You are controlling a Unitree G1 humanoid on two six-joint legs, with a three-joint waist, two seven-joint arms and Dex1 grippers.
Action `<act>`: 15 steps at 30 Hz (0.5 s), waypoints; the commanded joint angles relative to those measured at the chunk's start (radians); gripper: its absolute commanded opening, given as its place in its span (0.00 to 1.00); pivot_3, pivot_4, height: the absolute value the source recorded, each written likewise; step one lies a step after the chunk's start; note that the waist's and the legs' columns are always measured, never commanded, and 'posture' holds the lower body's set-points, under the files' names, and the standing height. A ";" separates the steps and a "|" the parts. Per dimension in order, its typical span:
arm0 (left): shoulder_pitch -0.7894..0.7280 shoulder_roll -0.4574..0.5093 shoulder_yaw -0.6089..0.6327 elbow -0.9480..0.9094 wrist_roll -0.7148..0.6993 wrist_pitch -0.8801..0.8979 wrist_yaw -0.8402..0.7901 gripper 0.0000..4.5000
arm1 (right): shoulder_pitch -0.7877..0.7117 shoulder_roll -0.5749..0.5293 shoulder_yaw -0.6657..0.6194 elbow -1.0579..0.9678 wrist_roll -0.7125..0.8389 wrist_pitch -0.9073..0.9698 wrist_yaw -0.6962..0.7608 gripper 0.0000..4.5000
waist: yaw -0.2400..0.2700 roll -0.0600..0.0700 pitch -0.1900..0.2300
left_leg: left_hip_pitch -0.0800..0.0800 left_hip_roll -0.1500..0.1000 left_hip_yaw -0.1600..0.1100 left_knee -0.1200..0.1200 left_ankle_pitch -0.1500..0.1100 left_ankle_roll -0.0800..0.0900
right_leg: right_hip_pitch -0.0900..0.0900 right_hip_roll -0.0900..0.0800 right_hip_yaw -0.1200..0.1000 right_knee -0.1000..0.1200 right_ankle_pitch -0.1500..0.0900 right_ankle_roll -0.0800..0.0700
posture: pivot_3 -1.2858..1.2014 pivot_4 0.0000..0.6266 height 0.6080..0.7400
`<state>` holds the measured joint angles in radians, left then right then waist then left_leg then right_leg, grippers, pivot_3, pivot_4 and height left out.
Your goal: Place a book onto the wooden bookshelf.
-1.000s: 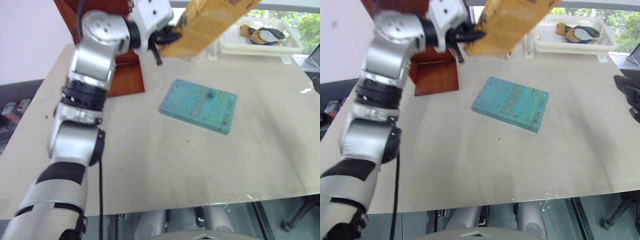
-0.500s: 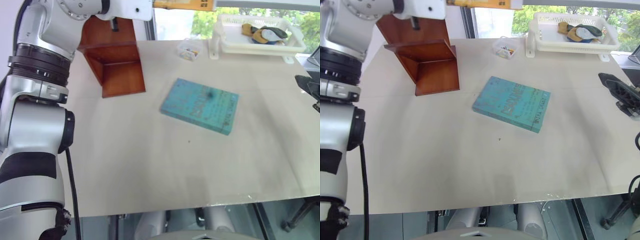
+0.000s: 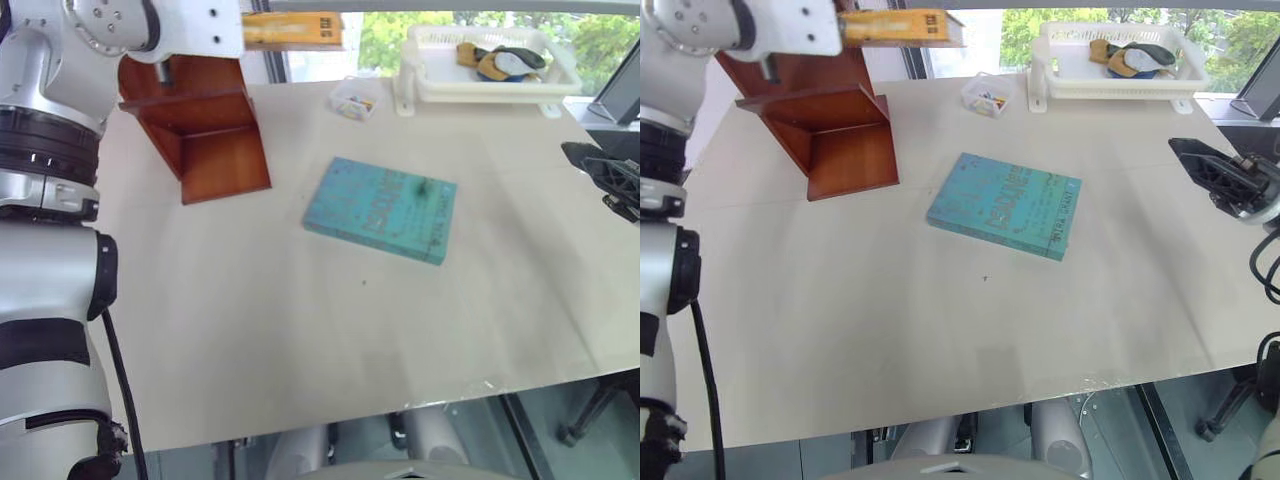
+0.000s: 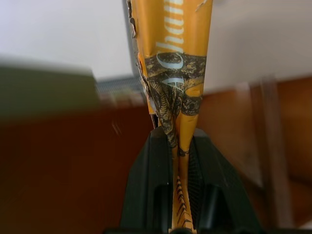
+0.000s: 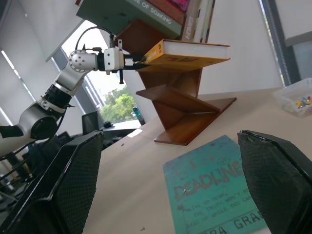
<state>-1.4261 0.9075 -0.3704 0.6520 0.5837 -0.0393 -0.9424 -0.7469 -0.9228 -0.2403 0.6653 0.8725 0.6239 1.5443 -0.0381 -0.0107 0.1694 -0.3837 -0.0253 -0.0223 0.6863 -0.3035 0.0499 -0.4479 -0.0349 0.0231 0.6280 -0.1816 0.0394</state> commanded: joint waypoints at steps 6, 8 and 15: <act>0.068 0.007 0.065 -0.197 -0.024 0.120 -0.054 0.00 | -0.059 -0.033 0.048 0.012 0.034 -0.027 0.070 1.00 | 0.031 0.000 0.000 | -0.003 -0.001 -0.003 0.002 0.002 -0.004 | 0.000 -0.001 -0.003 -0.001 0.000 0.001 | 0.52 0.24 1.00; 0.075 0.014 0.068 -0.205 -0.017 0.146 -0.056 0.00 | -0.066 -0.035 0.059 0.022 0.039 -0.028 0.070 1.00 | 0.031 0.000 0.000 | -0.004 -0.001 -0.004 0.001 0.002 -0.004 | 0.000 -0.001 -0.004 -0.001 0.001 0.001 | 0.52 0.24 1.00; 0.098 0.073 0.069 -0.185 -0.001 0.166 -0.057 0.00 | -0.088 -0.026 0.097 0.027 0.045 -0.034 0.070 1.00 | 0.024 0.000 0.000 | -0.005 -0.001 -0.004 0.001 0.002 -0.004 | 0.000 -0.001 -0.004 -0.001 0.001 0.001 | 0.52 0.24 1.00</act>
<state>-1.3194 0.9474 -0.3478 0.4819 0.5695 0.1218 -1.0076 -0.8092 -0.9280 -0.1342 0.7007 0.8992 0.6050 1.5469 -0.0139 -0.0109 0.1695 -0.3881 -0.0262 -0.0255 0.6876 -0.3015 0.0463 -0.4483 -0.0360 0.0194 0.6272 -0.1810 0.0401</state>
